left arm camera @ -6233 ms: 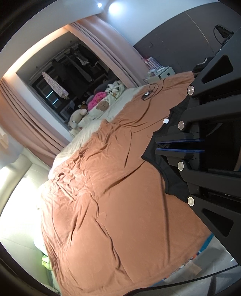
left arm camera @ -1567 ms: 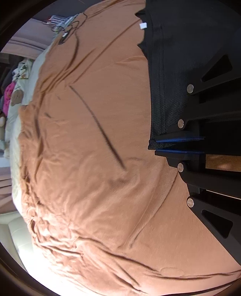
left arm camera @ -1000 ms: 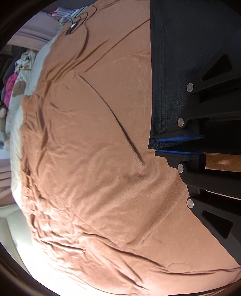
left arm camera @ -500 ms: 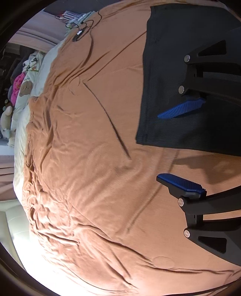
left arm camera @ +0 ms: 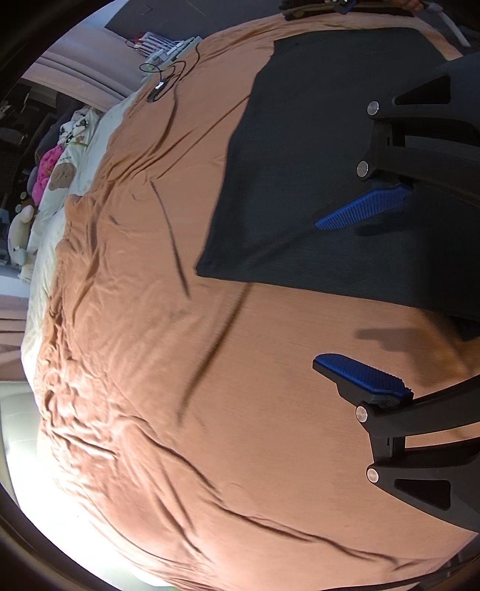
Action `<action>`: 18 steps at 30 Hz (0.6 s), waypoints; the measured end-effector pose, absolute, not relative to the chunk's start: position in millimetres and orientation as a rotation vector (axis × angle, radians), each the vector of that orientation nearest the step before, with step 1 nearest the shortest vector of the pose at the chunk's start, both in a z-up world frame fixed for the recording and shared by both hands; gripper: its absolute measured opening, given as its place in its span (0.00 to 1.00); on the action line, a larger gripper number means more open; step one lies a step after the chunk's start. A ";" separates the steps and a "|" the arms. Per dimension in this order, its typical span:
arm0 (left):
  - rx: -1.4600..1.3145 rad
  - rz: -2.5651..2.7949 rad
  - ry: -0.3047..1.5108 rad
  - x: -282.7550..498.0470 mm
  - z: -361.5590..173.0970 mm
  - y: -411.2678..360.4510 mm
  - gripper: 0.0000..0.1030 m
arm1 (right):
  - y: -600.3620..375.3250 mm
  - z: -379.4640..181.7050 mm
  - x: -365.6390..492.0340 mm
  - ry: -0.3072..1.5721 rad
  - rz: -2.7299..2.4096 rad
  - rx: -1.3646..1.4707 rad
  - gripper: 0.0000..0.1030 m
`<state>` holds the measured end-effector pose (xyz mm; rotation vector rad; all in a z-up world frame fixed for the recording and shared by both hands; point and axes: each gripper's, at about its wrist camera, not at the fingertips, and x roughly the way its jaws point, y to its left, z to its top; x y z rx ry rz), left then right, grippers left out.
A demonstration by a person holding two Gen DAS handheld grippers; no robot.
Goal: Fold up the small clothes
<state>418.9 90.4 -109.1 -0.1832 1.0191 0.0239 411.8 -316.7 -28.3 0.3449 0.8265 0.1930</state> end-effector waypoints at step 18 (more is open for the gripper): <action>-0.320 0.018 1.024 316.5 -134.6 104.8 0.69 | -322.8 -53.5 306.9 0.799 0.173 0.477 0.64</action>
